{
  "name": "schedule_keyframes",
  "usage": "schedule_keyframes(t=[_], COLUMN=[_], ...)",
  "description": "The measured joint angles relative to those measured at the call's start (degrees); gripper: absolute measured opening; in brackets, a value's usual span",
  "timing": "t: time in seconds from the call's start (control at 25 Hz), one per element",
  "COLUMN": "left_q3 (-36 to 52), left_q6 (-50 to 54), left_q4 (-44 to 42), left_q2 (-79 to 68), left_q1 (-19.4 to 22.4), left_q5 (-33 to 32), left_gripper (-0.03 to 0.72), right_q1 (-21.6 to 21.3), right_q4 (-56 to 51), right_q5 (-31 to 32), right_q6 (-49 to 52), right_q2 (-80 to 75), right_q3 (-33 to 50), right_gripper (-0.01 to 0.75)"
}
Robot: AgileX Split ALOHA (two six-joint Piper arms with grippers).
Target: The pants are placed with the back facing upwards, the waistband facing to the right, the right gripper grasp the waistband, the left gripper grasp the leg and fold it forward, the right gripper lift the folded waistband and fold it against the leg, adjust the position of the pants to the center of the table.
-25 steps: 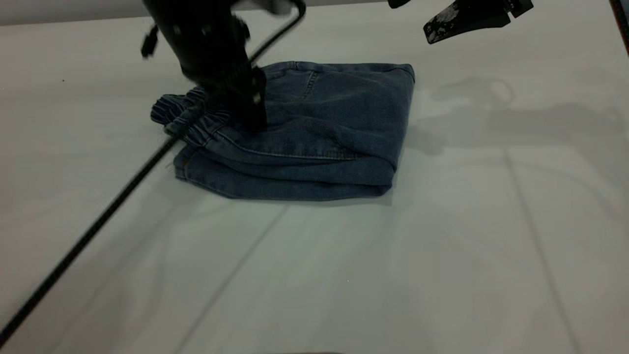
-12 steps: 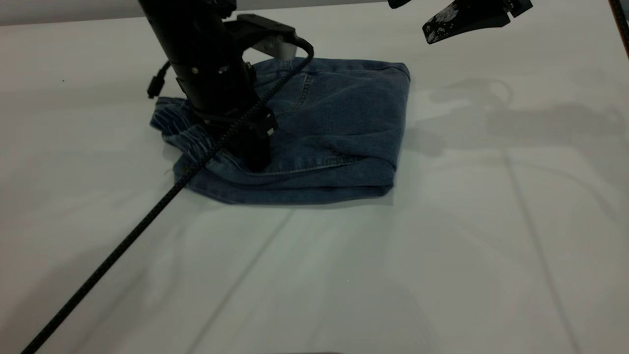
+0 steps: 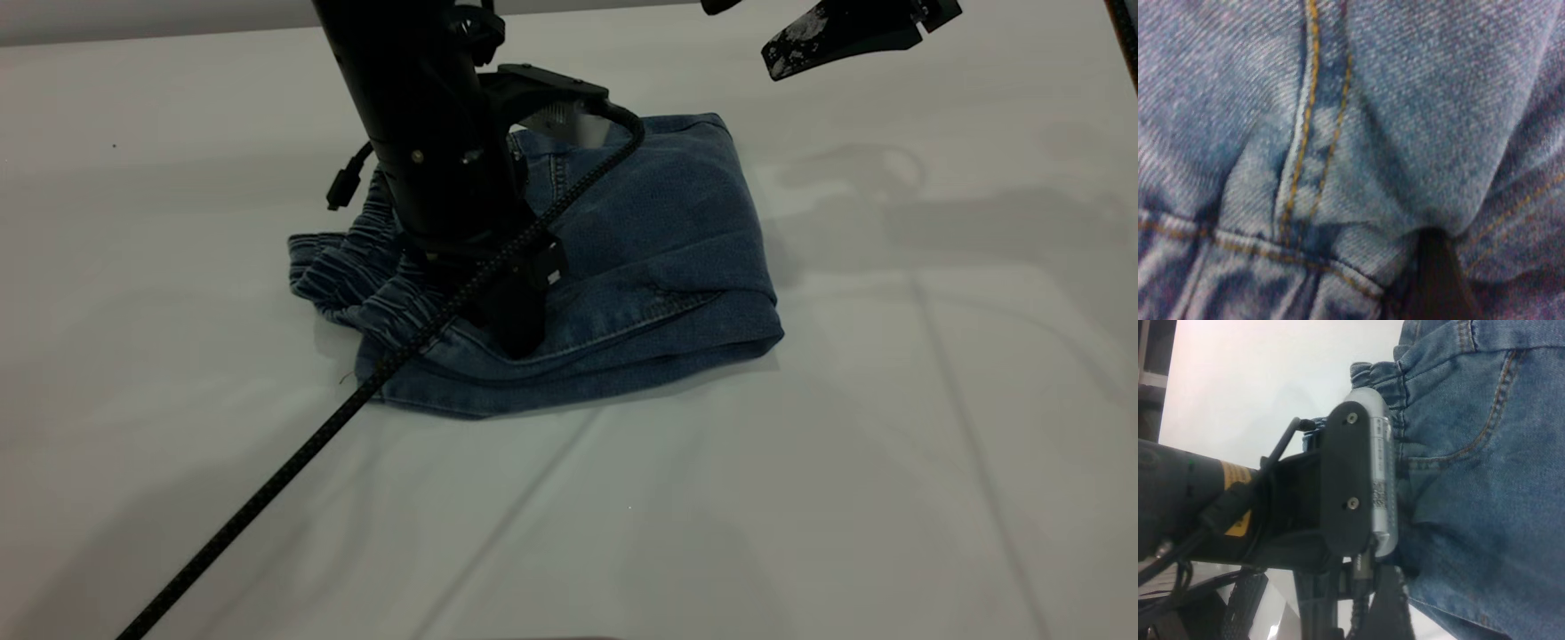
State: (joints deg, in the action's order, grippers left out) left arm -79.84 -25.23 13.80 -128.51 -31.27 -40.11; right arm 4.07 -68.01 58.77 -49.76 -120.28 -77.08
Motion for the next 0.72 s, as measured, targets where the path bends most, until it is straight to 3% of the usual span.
schedule_keyframes(t=[0.4, 0.72], left_q3=[0.0, 0.21], left_q6=[5.3, 8.73], left_q4=[-7.88, -12.0], left_q2=[16.34, 38.31], left_q1=[0.59, 0.59], left_q5=[-4.96, -16.05], left_gripper=[0.391, 0.391], right_q1=[0.0, 0.0], right_q4=[1.11, 13.87], right_q5=[0.73, 9.01], right_q6=[0.06, 6.24], right_q2=[8.15, 22.99], right_q3=[0.0, 0.0], right_gripper=[0.531, 0.526])
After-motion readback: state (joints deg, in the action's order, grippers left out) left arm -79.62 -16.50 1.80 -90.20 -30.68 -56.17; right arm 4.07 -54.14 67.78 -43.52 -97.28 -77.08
